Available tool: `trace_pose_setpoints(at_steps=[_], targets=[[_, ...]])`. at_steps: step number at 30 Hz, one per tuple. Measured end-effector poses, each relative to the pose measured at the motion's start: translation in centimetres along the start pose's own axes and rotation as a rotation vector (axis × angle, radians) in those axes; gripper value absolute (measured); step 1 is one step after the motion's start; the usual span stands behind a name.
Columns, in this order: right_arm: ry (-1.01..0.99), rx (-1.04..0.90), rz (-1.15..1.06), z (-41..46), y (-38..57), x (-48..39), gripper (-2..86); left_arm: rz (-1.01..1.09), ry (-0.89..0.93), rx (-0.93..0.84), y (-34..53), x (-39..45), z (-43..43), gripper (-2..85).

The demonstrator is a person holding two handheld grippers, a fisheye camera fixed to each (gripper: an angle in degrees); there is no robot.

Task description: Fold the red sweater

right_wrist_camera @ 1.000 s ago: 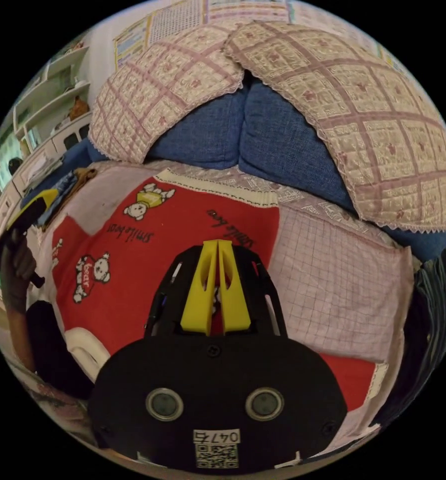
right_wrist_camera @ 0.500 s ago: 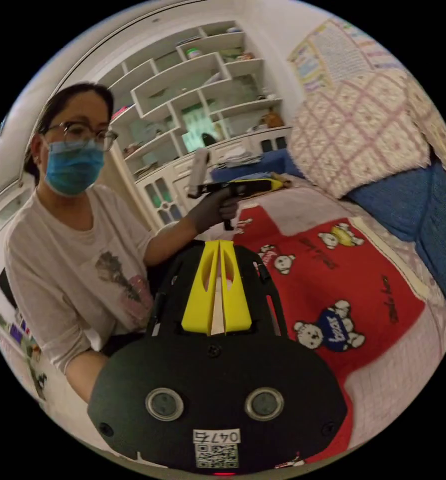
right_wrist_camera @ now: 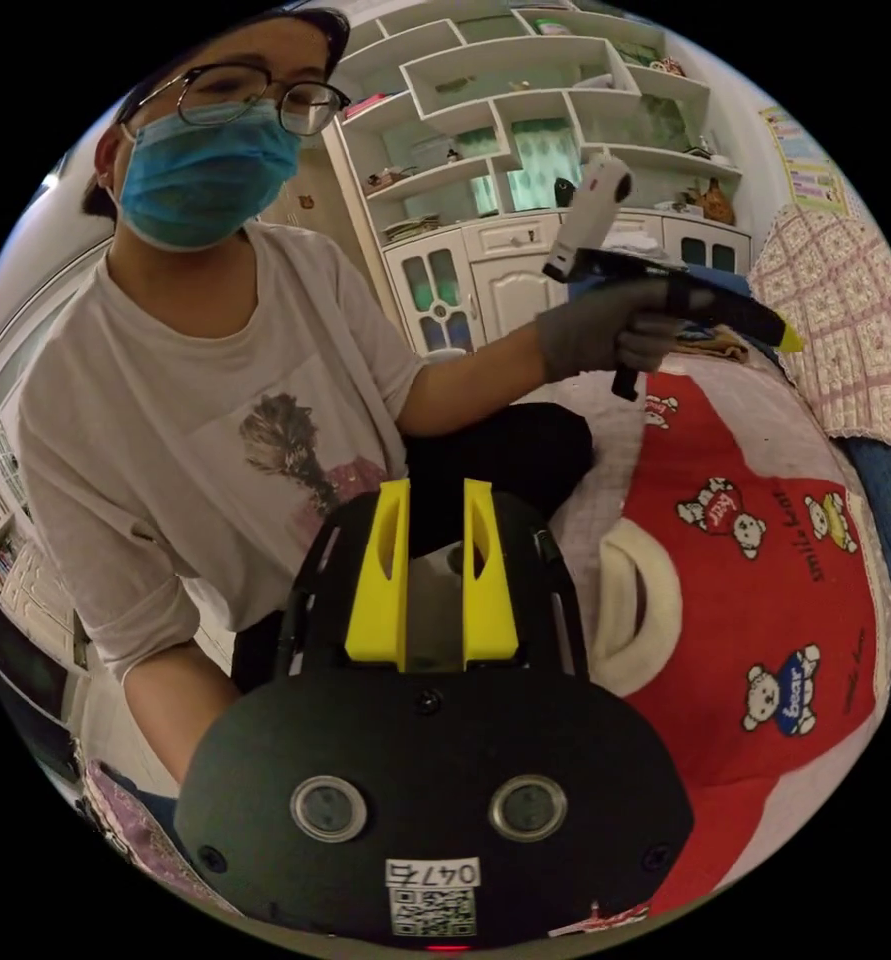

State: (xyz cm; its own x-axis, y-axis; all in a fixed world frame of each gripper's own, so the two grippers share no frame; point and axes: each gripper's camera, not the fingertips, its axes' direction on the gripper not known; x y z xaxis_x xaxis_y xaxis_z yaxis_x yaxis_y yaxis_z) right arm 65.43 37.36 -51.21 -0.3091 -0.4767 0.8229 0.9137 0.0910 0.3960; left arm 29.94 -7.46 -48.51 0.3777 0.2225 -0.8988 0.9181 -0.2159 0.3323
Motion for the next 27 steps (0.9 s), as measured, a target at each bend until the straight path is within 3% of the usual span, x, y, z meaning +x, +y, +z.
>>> trace_pose_setpoints(at_steps=[7, 13, 17, 19, 23, 27], targets=[[0.048, 0.062, 0.004, 0.0, 1.4, -3.5, 2.3, 0.307, 0.501, -0.129, 5.3, 11.3, -4.5, -0.9], [0.084, -0.02, 0.021, 1.5, 1.8, -5.3, 1.7, 0.346, 0.393, -0.246, 9.5, 18.6, -2.9, -0.9], [0.072, 0.11, 0.039, 0.5, 2.9, -6.3, 1.2, 0.389, 0.309, -0.448, 11.8, 19.7, -0.7, -0.8], [0.09, 0.109, 0.054, 0.5, 3.3, -6.5, 1.1, 0.362, 0.324, -0.442, 12.0, 19.5, -0.8, -0.9], [0.097, 0.099, 0.058, 1.1, 3.5, -7.2, 1.1, 0.22, 0.485, -0.26, 10.7, 18.8, -2.0, -0.9], [0.096, 0.098, 0.057, 1.5, 3.5, -7.7, 1.2, 0.274, 0.497, -0.289, 10.4, 20.7, -0.3, -0.9]])
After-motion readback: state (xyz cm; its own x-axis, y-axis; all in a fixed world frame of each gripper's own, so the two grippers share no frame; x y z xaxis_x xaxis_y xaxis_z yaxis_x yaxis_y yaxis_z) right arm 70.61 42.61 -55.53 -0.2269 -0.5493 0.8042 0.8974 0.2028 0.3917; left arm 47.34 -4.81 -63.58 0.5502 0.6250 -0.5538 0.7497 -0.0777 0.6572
